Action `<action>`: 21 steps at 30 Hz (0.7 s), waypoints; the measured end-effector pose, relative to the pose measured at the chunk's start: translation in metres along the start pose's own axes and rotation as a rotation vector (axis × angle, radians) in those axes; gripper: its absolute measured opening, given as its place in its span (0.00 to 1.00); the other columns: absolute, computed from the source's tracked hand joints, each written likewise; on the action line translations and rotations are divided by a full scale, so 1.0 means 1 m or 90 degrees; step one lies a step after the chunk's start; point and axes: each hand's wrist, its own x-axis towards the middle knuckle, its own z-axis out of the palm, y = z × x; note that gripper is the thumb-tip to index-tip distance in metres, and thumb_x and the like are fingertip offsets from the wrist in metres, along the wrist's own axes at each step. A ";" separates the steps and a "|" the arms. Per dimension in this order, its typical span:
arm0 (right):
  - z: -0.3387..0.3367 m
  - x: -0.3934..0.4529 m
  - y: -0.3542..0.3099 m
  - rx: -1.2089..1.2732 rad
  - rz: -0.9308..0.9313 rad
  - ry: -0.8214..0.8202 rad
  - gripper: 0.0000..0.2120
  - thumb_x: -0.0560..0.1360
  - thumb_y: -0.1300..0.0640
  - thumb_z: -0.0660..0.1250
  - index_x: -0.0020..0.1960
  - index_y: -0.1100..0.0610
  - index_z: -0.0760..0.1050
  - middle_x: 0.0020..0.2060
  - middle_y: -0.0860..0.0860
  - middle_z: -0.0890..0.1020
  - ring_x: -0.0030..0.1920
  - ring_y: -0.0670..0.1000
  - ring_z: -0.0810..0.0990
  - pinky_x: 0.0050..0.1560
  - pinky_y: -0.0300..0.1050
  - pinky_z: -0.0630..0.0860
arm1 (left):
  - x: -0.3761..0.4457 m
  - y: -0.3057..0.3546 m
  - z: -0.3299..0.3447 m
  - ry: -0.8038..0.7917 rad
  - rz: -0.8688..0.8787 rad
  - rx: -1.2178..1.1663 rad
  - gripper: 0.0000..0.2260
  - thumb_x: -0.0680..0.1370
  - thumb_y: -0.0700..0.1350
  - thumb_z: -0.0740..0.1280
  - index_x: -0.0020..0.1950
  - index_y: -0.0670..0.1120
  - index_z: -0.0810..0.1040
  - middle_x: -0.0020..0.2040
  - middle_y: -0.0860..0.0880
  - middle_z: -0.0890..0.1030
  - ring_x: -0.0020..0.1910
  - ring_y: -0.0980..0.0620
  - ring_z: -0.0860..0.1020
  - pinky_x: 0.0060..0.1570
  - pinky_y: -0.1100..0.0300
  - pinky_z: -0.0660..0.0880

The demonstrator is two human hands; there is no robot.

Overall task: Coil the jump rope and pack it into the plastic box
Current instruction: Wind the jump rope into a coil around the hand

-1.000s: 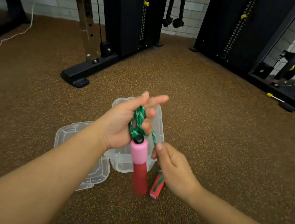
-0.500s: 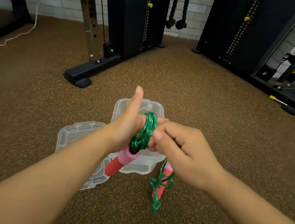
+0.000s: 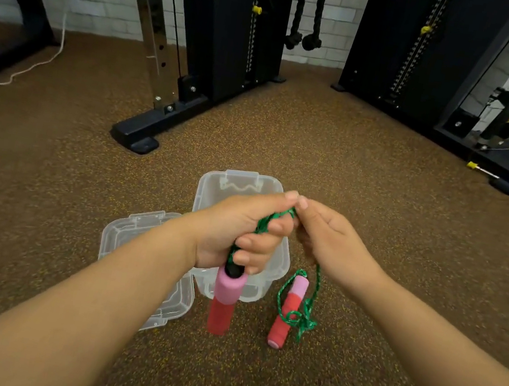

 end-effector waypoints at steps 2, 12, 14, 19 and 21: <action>0.001 -0.005 0.008 0.050 0.038 -0.008 0.17 0.80 0.47 0.54 0.38 0.54 0.70 0.22 0.43 0.63 0.25 0.45 0.60 0.27 0.41 0.59 | 0.000 0.003 -0.005 0.023 0.036 -0.097 0.23 0.80 0.58 0.53 0.28 0.49 0.65 0.15 0.54 0.59 0.14 0.56 0.59 0.22 0.62 0.63; -0.027 -0.016 0.048 0.032 0.069 0.017 0.16 0.77 0.44 0.59 0.36 0.51 0.74 0.23 0.41 0.64 0.24 0.41 0.61 0.25 0.33 0.60 | -0.013 0.021 -0.043 0.145 0.215 -0.313 0.25 0.80 0.60 0.51 0.26 0.51 0.67 0.14 0.54 0.61 0.14 0.57 0.60 0.21 0.65 0.65; -0.027 -0.020 0.056 -0.137 0.015 0.005 0.15 0.79 0.44 0.58 0.40 0.49 0.77 0.26 0.43 0.71 0.28 0.44 0.68 0.30 0.39 0.66 | -0.010 0.021 -0.038 0.175 0.223 -0.309 0.24 0.80 0.60 0.52 0.28 0.51 0.69 0.15 0.54 0.61 0.15 0.57 0.60 0.22 0.65 0.65; -0.003 -0.037 0.047 -0.514 -0.182 -0.136 0.14 0.77 0.41 0.52 0.46 0.46 0.74 0.33 0.41 0.76 0.34 0.41 0.74 0.37 0.42 0.71 | 0.003 0.011 -0.026 0.262 0.245 -0.229 0.24 0.80 0.60 0.54 0.54 0.44 0.80 0.32 0.51 0.81 0.27 0.54 0.77 0.32 0.62 0.75; 0.007 -0.041 0.032 -0.521 -0.275 -0.145 0.12 0.79 0.44 0.54 0.42 0.48 0.71 0.31 0.40 0.71 0.32 0.40 0.69 0.34 0.41 0.68 | 0.007 0.007 -0.026 0.281 0.226 -0.169 0.27 0.80 0.61 0.50 0.63 0.42 0.75 0.44 0.45 0.86 0.38 0.49 0.84 0.41 0.59 0.79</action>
